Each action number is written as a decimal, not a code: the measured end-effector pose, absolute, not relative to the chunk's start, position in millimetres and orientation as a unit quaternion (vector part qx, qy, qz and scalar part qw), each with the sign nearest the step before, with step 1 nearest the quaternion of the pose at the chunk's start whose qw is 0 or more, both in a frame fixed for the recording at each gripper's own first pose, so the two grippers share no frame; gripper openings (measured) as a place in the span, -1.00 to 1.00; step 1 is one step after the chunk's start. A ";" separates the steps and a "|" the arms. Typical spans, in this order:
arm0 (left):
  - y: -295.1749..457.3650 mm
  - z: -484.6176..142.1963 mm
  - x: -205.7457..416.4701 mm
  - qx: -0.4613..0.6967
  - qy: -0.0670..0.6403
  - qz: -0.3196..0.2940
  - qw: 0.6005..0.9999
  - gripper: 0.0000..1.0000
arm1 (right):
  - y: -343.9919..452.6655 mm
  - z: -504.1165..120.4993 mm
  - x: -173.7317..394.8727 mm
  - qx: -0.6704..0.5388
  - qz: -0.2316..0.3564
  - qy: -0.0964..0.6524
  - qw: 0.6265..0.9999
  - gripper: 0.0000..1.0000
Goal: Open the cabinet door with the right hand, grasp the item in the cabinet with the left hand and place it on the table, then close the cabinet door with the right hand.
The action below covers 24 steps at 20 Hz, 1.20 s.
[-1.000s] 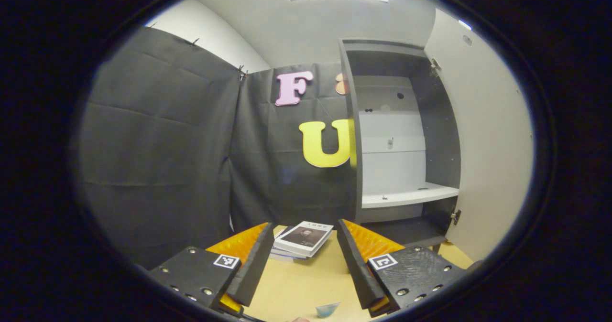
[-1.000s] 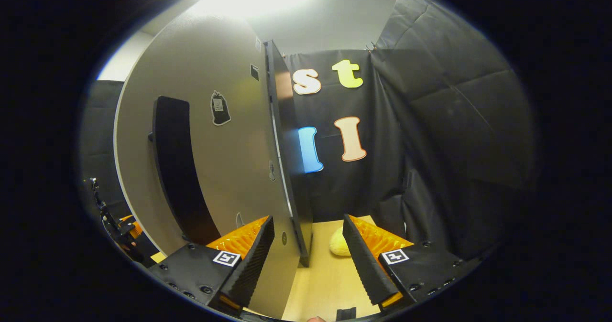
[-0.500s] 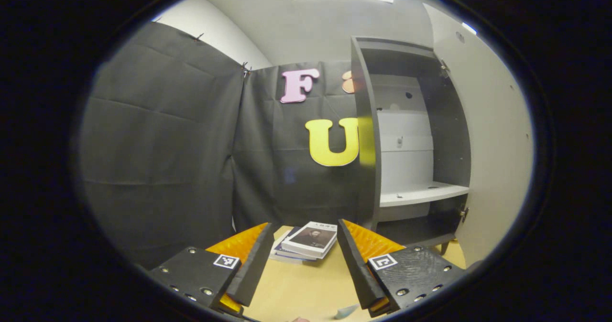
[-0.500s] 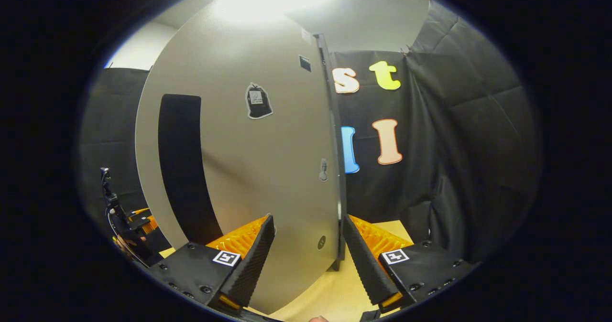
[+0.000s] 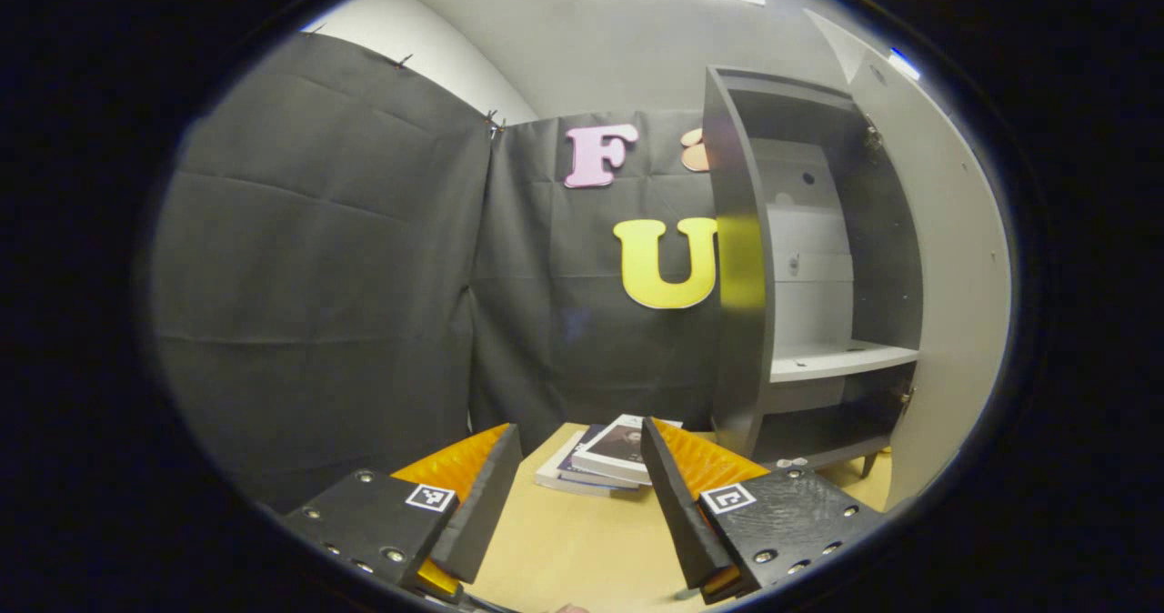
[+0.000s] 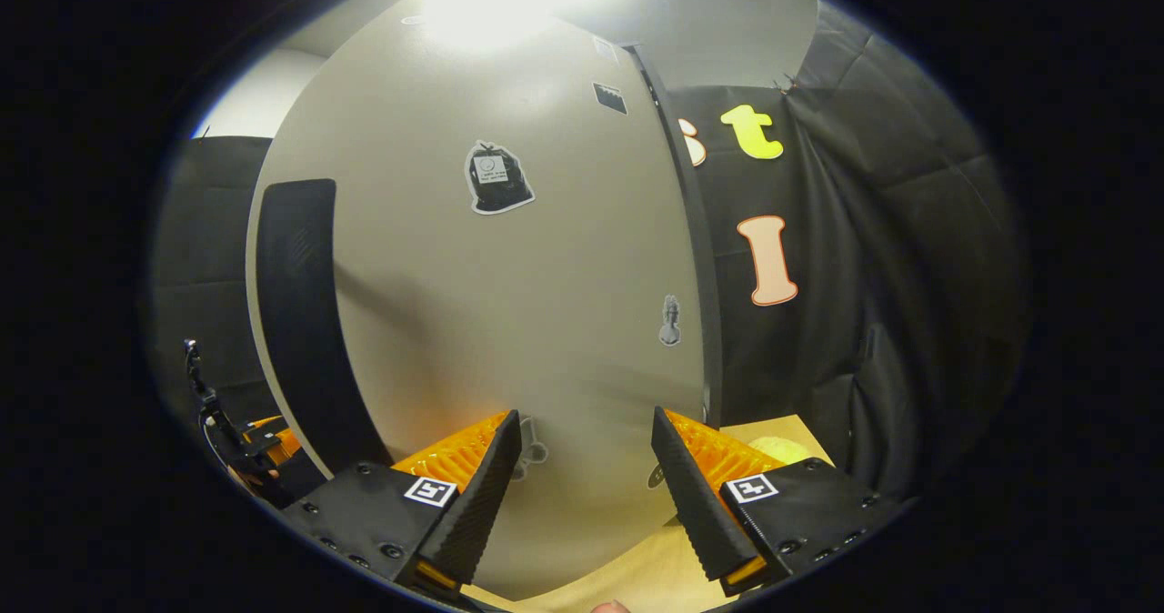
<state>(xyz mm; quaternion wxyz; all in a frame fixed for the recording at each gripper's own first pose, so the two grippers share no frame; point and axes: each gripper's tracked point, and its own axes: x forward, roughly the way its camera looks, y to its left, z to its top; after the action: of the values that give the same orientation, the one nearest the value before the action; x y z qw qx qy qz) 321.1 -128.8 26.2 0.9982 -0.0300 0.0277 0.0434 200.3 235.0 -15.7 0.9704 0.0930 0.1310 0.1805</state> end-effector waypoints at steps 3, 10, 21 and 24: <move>-122.7 25.5 318.5 -0.028 0.031 0.056 0.998 0.65 | 246.0 -17.4 212.2 0.099 0.181 0.128 0.970 0.86; -115.4 22.1 315.2 -0.024 0.037 0.069 0.997 0.65 | 282.2 -33.9 256.8 0.091 0.153 0.127 0.976 0.92; -105.6 17.8 306.4 -0.011 0.055 0.089 0.994 0.60 | 333.3 -45.8 285.5 0.041 0.104 0.112 0.987 0.92; -110.0 18.9 305.7 -0.008 0.059 0.080 0.995 0.65 | 334.2 -50.2 288.8 0.054 0.102 0.116 0.986 0.92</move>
<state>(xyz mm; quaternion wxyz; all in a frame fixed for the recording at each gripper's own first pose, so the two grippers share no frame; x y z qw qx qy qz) 305.7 -110.0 18.9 0.9950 -0.0079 0.0588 0.0805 288.8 334.2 -50.2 0.9865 0.0537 0.1164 0.1022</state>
